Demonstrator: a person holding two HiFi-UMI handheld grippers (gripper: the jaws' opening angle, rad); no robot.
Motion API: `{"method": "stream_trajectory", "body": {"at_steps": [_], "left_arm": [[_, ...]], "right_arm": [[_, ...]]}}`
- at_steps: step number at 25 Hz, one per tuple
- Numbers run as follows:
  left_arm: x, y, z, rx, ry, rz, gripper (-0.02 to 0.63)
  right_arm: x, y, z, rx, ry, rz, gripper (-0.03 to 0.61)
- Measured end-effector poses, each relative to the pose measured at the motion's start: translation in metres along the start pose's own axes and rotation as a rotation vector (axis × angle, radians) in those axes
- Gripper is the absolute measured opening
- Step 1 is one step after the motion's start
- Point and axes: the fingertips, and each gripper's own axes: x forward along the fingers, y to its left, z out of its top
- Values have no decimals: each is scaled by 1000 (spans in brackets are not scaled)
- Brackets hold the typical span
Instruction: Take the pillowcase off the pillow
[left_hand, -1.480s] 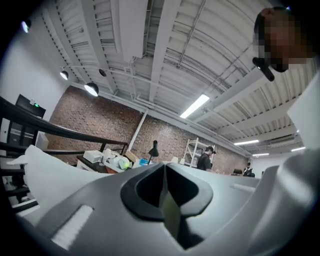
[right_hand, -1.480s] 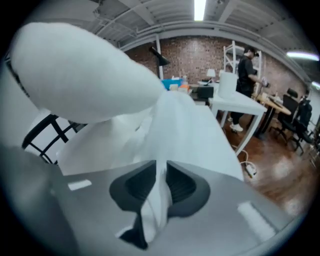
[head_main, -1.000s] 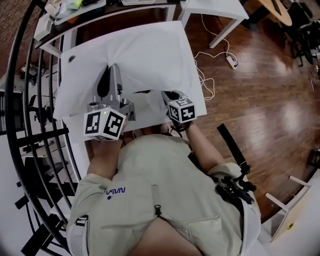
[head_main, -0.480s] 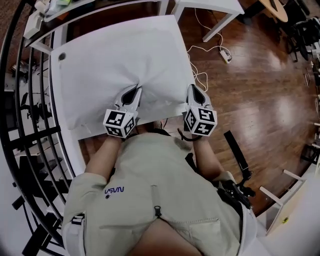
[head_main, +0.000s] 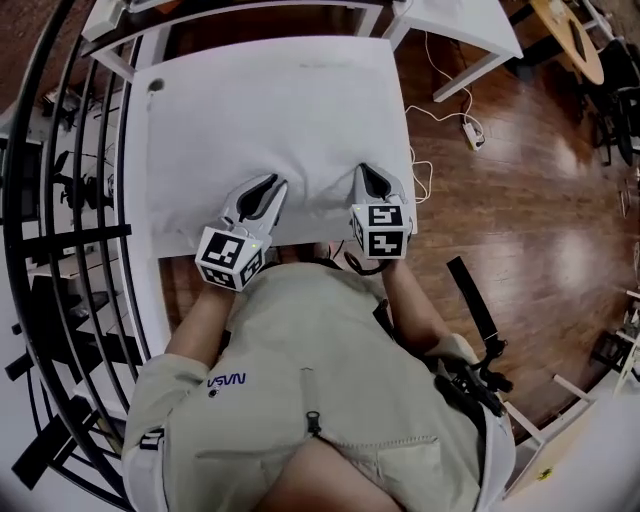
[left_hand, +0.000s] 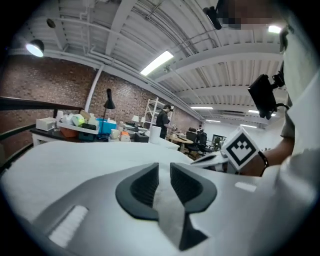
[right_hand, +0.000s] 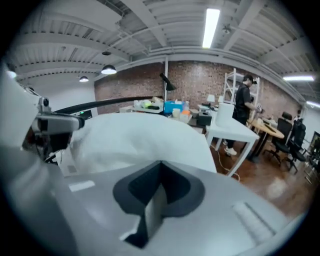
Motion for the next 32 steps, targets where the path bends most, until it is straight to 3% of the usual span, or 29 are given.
{"method": "stream_trajectory", "body": {"at_steps": [4, 6, 8, 12, 16, 19, 22, 26, 29, 32], "left_arm": [[-48, 64, -8, -61, -9, 227, 46], [-69, 99, -26, -76, 23, 335, 41], [-78, 124, -48, -57, 85, 389, 41], [-77, 136, -54, -7, 123, 391, 43], [-79, 125, -22, -17, 45, 416, 41], [-85, 107, 15, -1, -26, 448, 43], [-87, 88, 57, 29, -104, 431, 36], [-91, 62, 103, 146, -189, 360, 7], [-102, 54, 119, 196, -232, 348, 6], [-107, 50, 115, 184, -244, 325, 6]], "right_arm": [[15, -5, -30, -6, 48, -16, 5], [23, -6, -39, -4, 54, -30, 5], [28, -6, -43, 0, 54, -35, 5], [21, -4, -36, 5, 31, -28, 5], [-9, -8, -5, 124, -39, -29, 5], [-43, -8, 44, 198, -189, -45, 5], [-73, -4, 94, 179, -347, -63, 5], [-97, 7, 139, 132, -471, -99, 5], [-107, 16, 147, 150, -525, -118, 5], [-112, 31, 144, 144, -556, -136, 5]]}}
